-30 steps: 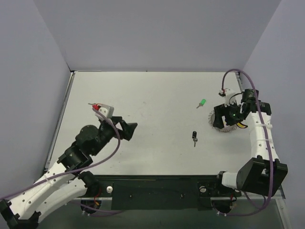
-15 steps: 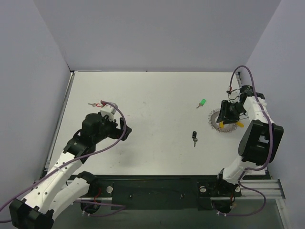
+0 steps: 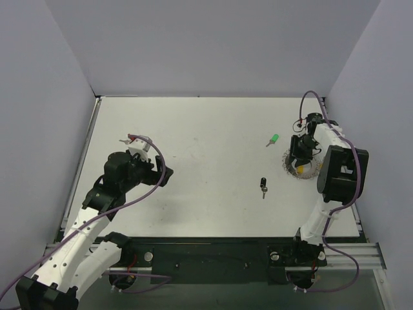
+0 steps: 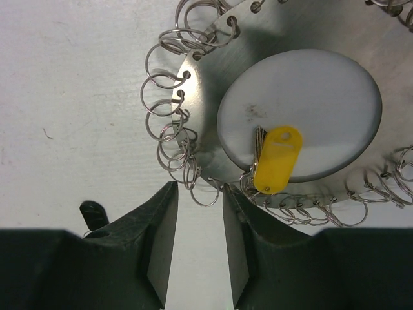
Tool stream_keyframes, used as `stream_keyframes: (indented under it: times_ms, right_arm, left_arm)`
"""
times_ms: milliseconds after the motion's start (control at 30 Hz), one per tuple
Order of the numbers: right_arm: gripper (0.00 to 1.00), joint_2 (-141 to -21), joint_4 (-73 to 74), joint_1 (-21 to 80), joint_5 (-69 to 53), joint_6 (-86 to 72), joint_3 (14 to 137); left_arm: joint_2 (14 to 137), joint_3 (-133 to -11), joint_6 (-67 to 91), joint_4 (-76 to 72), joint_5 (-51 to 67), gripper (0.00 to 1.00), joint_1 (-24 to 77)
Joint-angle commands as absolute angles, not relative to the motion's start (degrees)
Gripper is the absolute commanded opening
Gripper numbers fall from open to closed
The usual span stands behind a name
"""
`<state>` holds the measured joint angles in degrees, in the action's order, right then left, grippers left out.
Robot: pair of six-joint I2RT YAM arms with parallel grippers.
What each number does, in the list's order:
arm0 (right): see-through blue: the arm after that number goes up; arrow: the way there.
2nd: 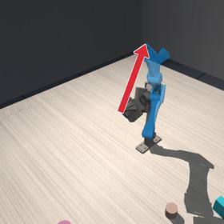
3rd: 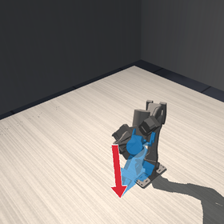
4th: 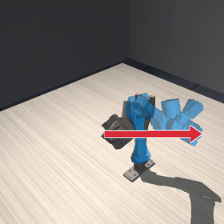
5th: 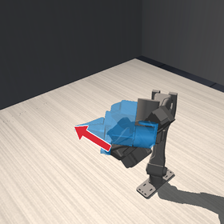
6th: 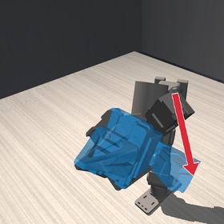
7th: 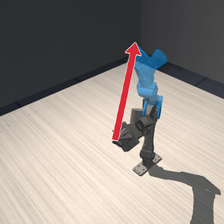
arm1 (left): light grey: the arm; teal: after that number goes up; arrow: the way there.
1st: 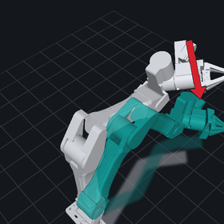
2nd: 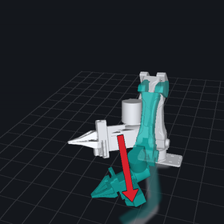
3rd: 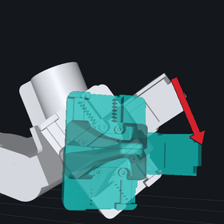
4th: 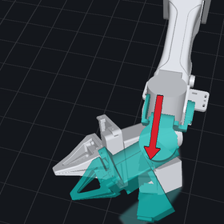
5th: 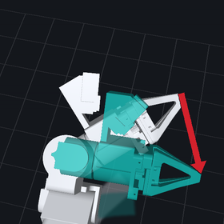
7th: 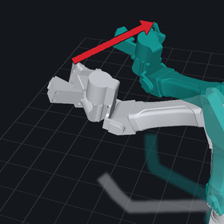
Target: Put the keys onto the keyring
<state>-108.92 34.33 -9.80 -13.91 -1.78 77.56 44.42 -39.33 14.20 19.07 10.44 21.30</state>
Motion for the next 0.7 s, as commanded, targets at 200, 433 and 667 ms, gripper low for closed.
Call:
stream_keyframes:
  times_ms: [200,433,667]
  right_arm:
    - [0.27,-111.61,37.70,-8.70,-12.04,-3.87,80.24]
    - [0.20,-113.82,38.85,-8.26,-13.10,-4.31,81.30]
    - [0.14,-114.08,39.02,-8.17,-13.80,-4.92,81.21]
  left_arm:
    - [44.56,-39.64,13.54,15.64,12.92,0.94,19.69]
    - [44.73,-39.64,13.45,15.73,12.66,0.94,19.60]
    - [45.00,-39.64,13.45,15.64,12.83,0.94,19.25]
